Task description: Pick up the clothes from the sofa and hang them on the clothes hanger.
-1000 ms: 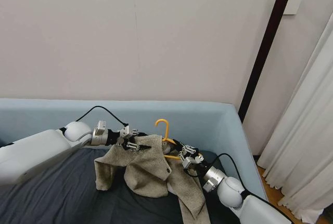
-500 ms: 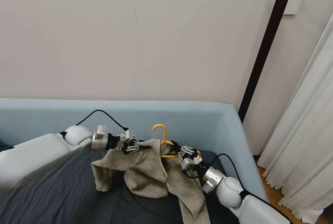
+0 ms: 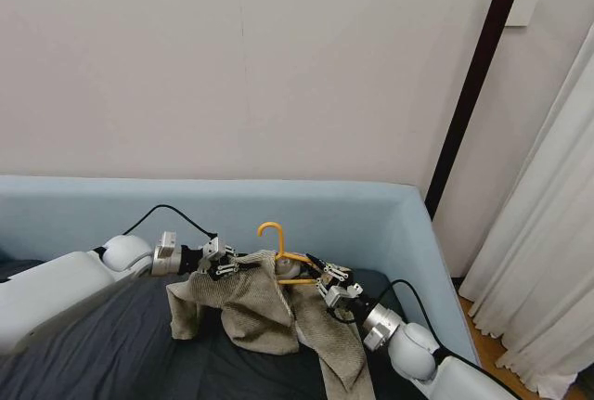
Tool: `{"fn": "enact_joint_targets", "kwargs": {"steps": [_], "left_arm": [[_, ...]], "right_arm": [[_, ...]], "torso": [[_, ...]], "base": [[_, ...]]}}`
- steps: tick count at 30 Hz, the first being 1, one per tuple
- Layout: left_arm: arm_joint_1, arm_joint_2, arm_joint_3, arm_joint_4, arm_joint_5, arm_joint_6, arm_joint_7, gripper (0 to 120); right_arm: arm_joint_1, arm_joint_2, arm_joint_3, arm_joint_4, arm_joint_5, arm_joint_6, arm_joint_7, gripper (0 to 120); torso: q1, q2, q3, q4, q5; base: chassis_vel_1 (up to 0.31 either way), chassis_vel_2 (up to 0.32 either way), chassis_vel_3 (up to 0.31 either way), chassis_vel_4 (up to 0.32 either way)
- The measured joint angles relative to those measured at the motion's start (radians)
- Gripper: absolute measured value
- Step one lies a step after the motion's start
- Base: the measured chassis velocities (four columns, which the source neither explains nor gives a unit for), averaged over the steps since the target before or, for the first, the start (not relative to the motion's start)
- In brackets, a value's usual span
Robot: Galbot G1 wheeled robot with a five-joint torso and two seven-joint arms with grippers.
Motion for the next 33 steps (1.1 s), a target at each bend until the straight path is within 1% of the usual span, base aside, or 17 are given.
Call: {"fn": "enact_joint_targets", "kwargs": {"steps": [2,3,4,6,8,9,11,13,14,15,17,19,20,24,28,31,33], "left_arm": [[0.026,0.001,-0.029,0.004,-0.003,0.0,-0.006,8],[0.046,0.006,-0.054,0.008,-0.006,-0.002,-0.011,8],[0.056,0.008,-0.067,0.011,-0.007,-0.004,-0.013,8],[0.06,0.009,-0.073,0.013,-0.007,-0.005,-0.014,8],[0.085,0.003,-0.116,0.031,-0.021,-0.007,-0.018,8],[0.099,-0.004,-0.143,0.04,-0.028,-0.007,-0.022,8],[0.102,-0.006,-0.15,0.042,-0.031,-0.007,-0.023,8],[0.115,-0.014,-0.183,0.055,-0.043,-0.007,-0.028,8],[0.119,-0.016,-0.192,0.057,-0.049,-0.007,-0.031,8],[0.119,-0.016,-0.192,0.057,-0.049,-0.007,-0.031,8],[0.127,-0.017,-0.207,0.058,-0.055,-0.006,-0.033,8],[0.142,-0.012,-0.224,0.053,-0.057,-0.004,-0.034,8],[0.142,-0.012,-0.224,0.053,-0.057,-0.004,-0.034,8],[0.169,-0.002,-0.242,0.035,-0.057,-0.003,-0.035,8],[0.189,0.007,-0.255,0.022,-0.057,-0.001,-0.036,8],[0.189,0.009,-0.255,0.018,-0.057,0.001,-0.036,8],[0.189,0.015,-0.255,0.009,-0.06,0.004,-0.036,8]], "right_arm": [[-0.017,-0.018,-0.002,0.023,0.037,-0.01,0.001,43],[-0.038,-0.037,-0.006,0.051,0.073,-0.025,0.007,51],[-0.053,-0.046,-0.006,0.065,0.091,-0.034,0.011,54],[-0.061,-0.05,-0.006,0.073,0.1,-0.038,0.013,55],[-0.12,-0.079,0.004,0.117,0.155,-0.071,0.023,68],[-0.152,-0.091,0.006,0.135,0.186,-0.091,0.025,74],[-0.159,-0.093,0.006,0.138,0.193,-0.095,0.025,76],[-0.189,-0.094,-0.01,0.141,0.235,-0.125,0.032,84],[-0.192,-0.09,-0.027,0.138,0.256,-0.14,0.038,90],[-0.192,-0.09,-0.027,0.138,0.256,-0.14,0.038,90],[-0.19,-0.077,-0.063,0.122,0.301,-0.172,0.05,98],[-0.165,-0.048,-0.126,0.087,0.373,-0.214,0.064,100],[-0.165,-0.048,-0.126,0.087,0.373,-0.214,0.064,100],[-0.128,-0.009,-0.193,0.056,0.441,-0.251,0.079,100],[-0.085,0.065,-0.265,0.0,0.501,-0.291,0.11,100],[-0.069,0.095,-0.279,-0.026,0.515,-0.304,0.119,100],[-0.047,0.135,-0.285,-0.072,0.526,-0.313,0.13,100]], "torso": [[0.0,0.0,0.0,-0.0002,0.0],[0.0,0.0,0.0,-0.0003,-0.0001],[0.0,0.0,0.0,-0.0001,0.0],[0.0,0.0,0.0,0.0001,0.0001],[0.0,0.0,0.0,0.0003,-0.0001],[0.0,0.0,0.0,-0.0001,0.0],[0.0,0.0,0.0,-0.0002,-0.0001],[0.0,0.0,0.0,-0.0006,0.0],[0.0,0.0,0.0,-0.0005,0.0],[0.0,0.0,0.0,-0.0005,0.0],[0.0,0.0,0.0,-0.0001,0.0001],[0.0,0.0,0.0,0.0,0.0],[0.0,0.0,0.0,0.0,0.0],[0.0,0.0,0.0,0.0002,-0.0002],[0.0,0.0,0.0,0.0002,-0.0001],[0.0,0.0,0.0,0.0,-0.0001],[0.0,0.0,0.0,0.0,0.0]], "base": [[0.0,0.0,0.0,0.0],[0.0,0.0,0.0,0.0],[0.0,0.0,0.0,0.0],[0.0,0.0,0.0,0.0],[0.0,0.0,0.0,0.0],[0.0,0.0,0.0,0.0],[0.0,0.0,0.0,0.0],[0.0,0.0,0.0,0.0],[0.0,0.0,0.0,0.0],[0.0,0.0,0.0,0.0],[0.0,0.0,0.0,0.0],[0.0,0.0,0.0,0.0],[0.0,0.0,0.0,0.0],[0.0,0.0,0.0,0.0],[0.0,0.0,0.0,0.0],[0.0,0.0,0.0,0.0],[0.0,0.0,0.0,0.0]]}}
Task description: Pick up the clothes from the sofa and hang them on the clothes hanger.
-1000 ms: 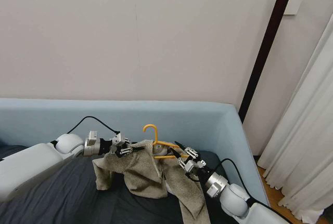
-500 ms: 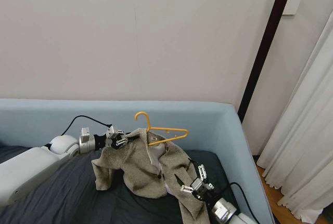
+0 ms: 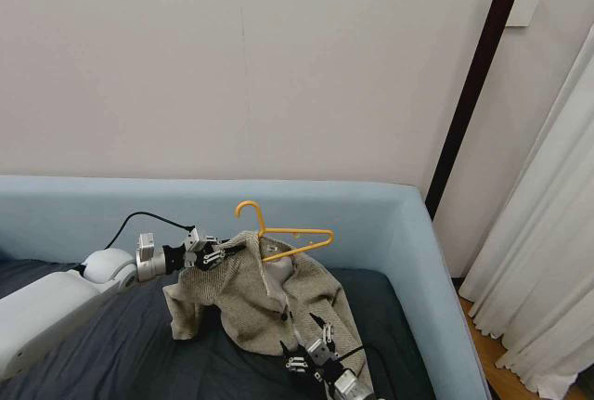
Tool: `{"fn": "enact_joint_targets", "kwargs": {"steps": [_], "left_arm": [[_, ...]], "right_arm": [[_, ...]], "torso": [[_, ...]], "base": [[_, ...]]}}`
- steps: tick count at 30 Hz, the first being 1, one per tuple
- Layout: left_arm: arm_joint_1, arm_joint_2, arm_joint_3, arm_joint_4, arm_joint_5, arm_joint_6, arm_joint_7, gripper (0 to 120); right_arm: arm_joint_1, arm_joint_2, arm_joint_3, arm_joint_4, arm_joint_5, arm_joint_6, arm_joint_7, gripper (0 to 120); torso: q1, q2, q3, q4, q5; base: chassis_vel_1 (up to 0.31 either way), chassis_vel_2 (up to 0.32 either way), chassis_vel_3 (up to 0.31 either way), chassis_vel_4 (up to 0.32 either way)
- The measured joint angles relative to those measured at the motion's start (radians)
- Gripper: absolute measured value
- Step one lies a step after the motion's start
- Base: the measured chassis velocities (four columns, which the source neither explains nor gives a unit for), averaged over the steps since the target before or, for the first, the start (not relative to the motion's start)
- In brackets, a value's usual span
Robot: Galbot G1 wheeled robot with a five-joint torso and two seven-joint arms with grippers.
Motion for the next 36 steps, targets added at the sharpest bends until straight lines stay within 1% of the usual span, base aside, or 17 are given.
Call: {"fn": "enact_joint_targets", "kwargs": {"steps": [7,10,11,12,15,16,20,21,23,24,25,26,27,29,30,34,36], "left_arm": [[-0.001,0.006,0.001,-0.019,-0.001,0.004,0.0,8],[-0.003,0.0,0.002,-0.019,-0.001,0.005,0.0,8],[-0.003,0.0,0.002,-0.019,-0.001,0.005,0.0,8],[-0.004,-0.001,0.003,-0.018,-0.001,0.005,0.0,8],[-0.006,-0.002,0.004,-0.013,-0.001,0.006,0.001,8],[-0.006,-0.002,0.004,-0.013,-0.001,0.006,0.001,8],[0.0,0.007,0.003,-0.014,-0.001,0.006,0.005,8],[0.0,0.007,0.003,-0.014,-0.001,0.006,0.005,8],[0.003,0.013,0.002,-0.016,-0.001,0.006,0.009,8],[0.005,0.014,0.001,-0.016,-0.001,0.005,0.01,8],[0.007,0.014,0.0,-0.016,0.0,0.005,0.011,8],[0.007,0.014,0.0,-0.016,0.0,0.005,0.011,8],[0.008,0.013,-0.002,-0.016,0.001,0.005,0.01,8],[0.009,0.011,-0.005,-0.016,0.001,0.004,0.009,8],[0.009,0.011,-0.005,-0.016,0.001,0.004,0.009,8],[0.01,0.011,-0.006,-0.018,0.001,0.004,0.007,8],[0.01,0.012,-0.007,-0.02,0.001,0.004,0.007,8]], "right_arm": [[0.024,0.038,0.006,-0.075,-0.006,-0.004,0.018,98],[0.033,0.067,0.019,-0.129,-0.038,0.012,0.051,88],[0.033,0.067,0.019,-0.129,-0.038,0.012,0.051,88],[0.035,0.073,0.019,-0.135,-0.039,0.011,0.059,86],[0.052,0.101,0.019,-0.162,-0.032,0.0,0.09,68],[0.052,0.101,0.019,-0.162,-0.032,0.0,0.09,68],[0.063,0.112,0.012,-0.18,-0.012,-0.017,0.101,51],[0.063,0.112,0.012,-0.18,-0.012,-0.017,0.101,51],[0.064,0.11,0.006,-0.184,0.01,-0.034,0.101,43],[0.064,0.107,0.002,-0.184,0.021,-0.044,0.101,36],[0.064,0.105,0.001,-0.185,0.029,-0.051,0.101,33],[0.064,0.105,0.001,-0.185,0.029,-0.051,0.101,33],[0.064,0.105,0.001,-0.185,0.036,-0.056,0.1,30],[0.063,0.106,0.004,-0.184,0.07,-0.073,0.1,18],[0.063,0.106,0.004,-0.184,0.07,-0.073,0.1,18],[0.067,0.1,0.001,-0.173,0.102,-0.083,0.1,1],[0.067,0.1,0.001,-0.172,0.104,-0.082,0.1,0]], "torso": [[0.0,0.0,0.0,0.0,-0.0001],[0.0,0.0,0.0,-0.0002,-0.0001],[0.0,0.0,0.0,-0.0002,-0.0001],[0.0,0.0,0.0,-0.0002,0.0],[0.0,0.0,0.0,0.0,-0.0001],[0.0,0.0,0.0,0.0,-0.0001],[0.0,0.0,0.0,0.0,-0.0001],[0.0,0.0,0.0,0.0,-0.0001],[0.0,0.0,0.0,0.0001,-0.0001],[0.0,0.0,0.0,0.0,-0.0001],[0.0,0.0,0.0,0.0,-0.0001],[0.0,0.0,0.0,0.0,-0.0001],[0.0,0.0,0.0,-0.0001,-0.0001],[0.0,0.0,0.0,-0.0001,0.0],[0.0,0.0,0.0,-0.0001,0.0],[0.0,0.0,0.0,-0.0001,0.0],[0.0,0.0,0.0,0.0,0.0]], "base": [[0.0,0.0,0.0,0.0],[0.0,0.0,0.0,0.0],[0.0,0.0,0.0,0.0],[0.0,0.0,0.0,0.0],[0.0,0.0,0.0,0.0],[0.0,0.0,0.0,0.0],[0.0,0.0,0.0,0.0],[0.0,0.0,0.0,0.0],[0.0,0.0,0.0,0.0],[0.0,0.0,0.0,0.0],[0.0,0.0,0.0,0.0],[0.0,0.0,0.0,0.0],[0.0,0.0,0.0,0.0],[0.0,0.0,0.0,0.0],[0.0,0.0,0.0,0.0],[0.0,0.0,0.0,0.0],[0.0,0.0,0.0,0.0]]}}
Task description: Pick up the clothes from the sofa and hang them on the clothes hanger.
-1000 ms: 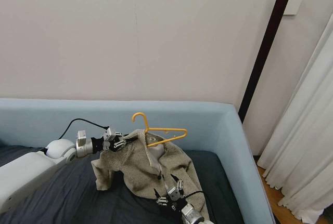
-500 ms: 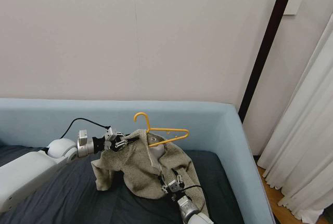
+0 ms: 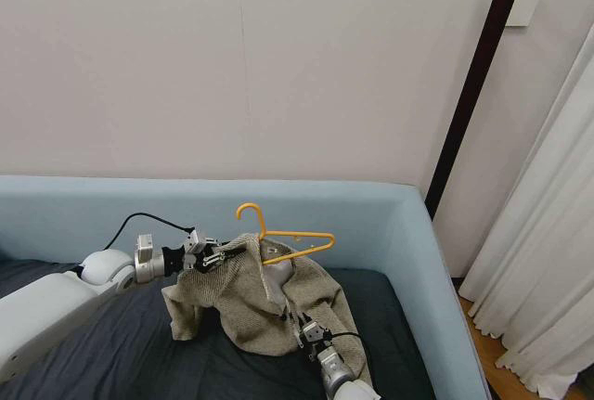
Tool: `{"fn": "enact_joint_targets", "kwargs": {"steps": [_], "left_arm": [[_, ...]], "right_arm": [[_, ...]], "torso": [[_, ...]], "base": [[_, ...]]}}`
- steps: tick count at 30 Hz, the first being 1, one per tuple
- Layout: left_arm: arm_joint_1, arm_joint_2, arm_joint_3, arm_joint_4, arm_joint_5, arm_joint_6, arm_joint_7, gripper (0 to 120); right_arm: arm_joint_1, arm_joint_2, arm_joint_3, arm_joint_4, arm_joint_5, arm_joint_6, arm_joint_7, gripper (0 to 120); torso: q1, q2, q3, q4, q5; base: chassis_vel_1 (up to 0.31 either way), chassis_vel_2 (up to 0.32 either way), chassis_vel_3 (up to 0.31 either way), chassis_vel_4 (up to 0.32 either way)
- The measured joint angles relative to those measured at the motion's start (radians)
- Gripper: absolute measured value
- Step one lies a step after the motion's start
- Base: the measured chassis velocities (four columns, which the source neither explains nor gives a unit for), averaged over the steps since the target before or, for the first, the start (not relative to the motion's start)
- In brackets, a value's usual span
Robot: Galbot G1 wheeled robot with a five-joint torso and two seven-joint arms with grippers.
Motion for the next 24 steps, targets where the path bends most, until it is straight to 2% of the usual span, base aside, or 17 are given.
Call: {"fn": "enact_joint_targets", "kwargs": {"steps": [11,18,20,24], "left_arm": [[0.036,0.022,-0.042,-0.012,0.011,-0.016,0.004,8],[0.047,0.047,-0.059,-0.027,0.049,-0.043,0.019,8],[0.047,0.053,-0.065,-0.027,0.091,-0.072,0.029,8],[0.047,0.058,-0.066,-0.024,0.111,-0.085,0.037,8]], "right_arm": [[-0.015,-0.029,0.043,0.057,0.032,0.016,0.004,0],[-0.019,-0.104,0.117,0.155,0.116,0.01,0.0,0],[-0.019,-0.136,0.154,0.204,0.158,-0.002,-0.005,0],[-0.015,-0.157,0.176,0.233,0.18,-0.008,-0.012,0]], "torso": [[0.0,0.0,0.0,0.0,0.0002],[0.0,0.0,0.0,0.0,0.0002],[0.0,0.0,0.0,-0.0001,0.0001],[0.0,0.0,0.0,-0.0001,0.0002]], "base": [[0.0,0.0,0.0,0.0],[0.0,0.0,0.0,0.0],[0.0,0.0,0.0,0.0],[0.0,0.0,0.0,0.0]]}}
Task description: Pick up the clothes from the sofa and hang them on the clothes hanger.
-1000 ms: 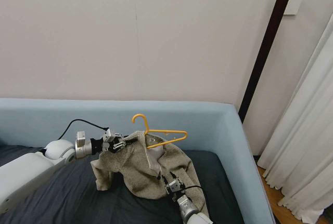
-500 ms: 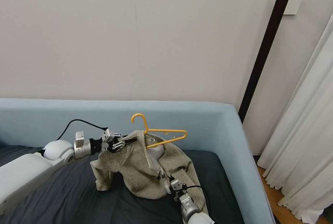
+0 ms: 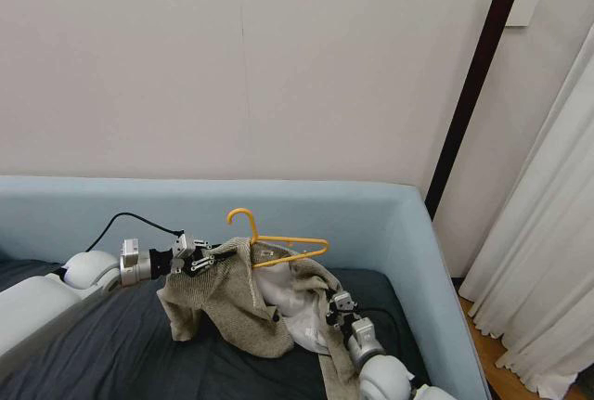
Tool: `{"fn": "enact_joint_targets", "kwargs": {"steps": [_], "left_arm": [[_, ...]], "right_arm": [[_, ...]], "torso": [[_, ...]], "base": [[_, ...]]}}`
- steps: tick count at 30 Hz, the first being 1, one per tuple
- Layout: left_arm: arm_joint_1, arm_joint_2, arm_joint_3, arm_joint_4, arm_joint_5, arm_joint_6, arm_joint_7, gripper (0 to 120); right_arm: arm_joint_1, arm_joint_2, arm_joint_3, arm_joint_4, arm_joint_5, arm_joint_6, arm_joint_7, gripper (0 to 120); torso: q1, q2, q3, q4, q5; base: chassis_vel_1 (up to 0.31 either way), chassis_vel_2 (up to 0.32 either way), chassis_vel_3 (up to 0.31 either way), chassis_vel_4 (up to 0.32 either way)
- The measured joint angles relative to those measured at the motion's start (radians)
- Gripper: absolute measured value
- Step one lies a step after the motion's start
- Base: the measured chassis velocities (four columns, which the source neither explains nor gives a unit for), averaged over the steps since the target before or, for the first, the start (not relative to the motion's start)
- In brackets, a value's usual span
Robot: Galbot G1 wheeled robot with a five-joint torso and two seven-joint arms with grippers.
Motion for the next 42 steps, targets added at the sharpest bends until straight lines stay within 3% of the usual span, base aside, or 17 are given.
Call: {"fn": "enact_joint_targets", "kwargs": {"steps": [16,26,29,36,40,42], "left_arm": [[0.058,0.032,-0.064,-0.002,0.07,-0.021,0.091,8],[0.061,0.022,-0.067,0.014,0.107,0.01,0.051,8],[0.013,-0.014,-0.024,0.028,0.078,0.038,0.024,8],[-0.113,-0.09,0.096,0.048,0.051,0.061,0.002,8],[-0.177,-0.124,0.194,0.051,0.04,0.065,0.011,8],[-0.179,-0.124,0.196,0.051,0.04,0.065,0.011,8]], "right_arm": [[0.08,-0.137,0.088,0.194,0.246,-0.123,0.029,0],[0.095,-0.209,0.1,0.359,0.317,-0.143,0.031,0],[0.088,-0.266,0.095,0.455,0.33,-0.153,0.029,0],[0.084,-0.341,0.098,0.536,0.345,-0.158,0.01,0],[0.094,-0.355,0.1,0.546,0.347,-0.158,0.002,0],[0.096,-0.356,0.1,0.547,0.347,-0.158,0.001,0]], "torso": [[0.0,0.0,0.0,0.0003,-0.0001],[0.0,0.0,0.0,0.0003,-0.0001],[0.0,0.0,0.0,0.0001,0.0],[0.0,0.0,0.0,-0.0002,0.0002],[0.0,0.0,0.0,-0.0002,0.0001],[0.0,0.0,0.0,-0.0002,0.0]], "base": [[0.0,0.0,0.0,0.0],[0.0,0.0,0.0,0.0],[0.0,0.0,0.0,0.0],[0.0,0.0,0.0,0.0],[0.0,0.0,0.0,0.0],[0.0,0.0,0.0,0.0]]}}
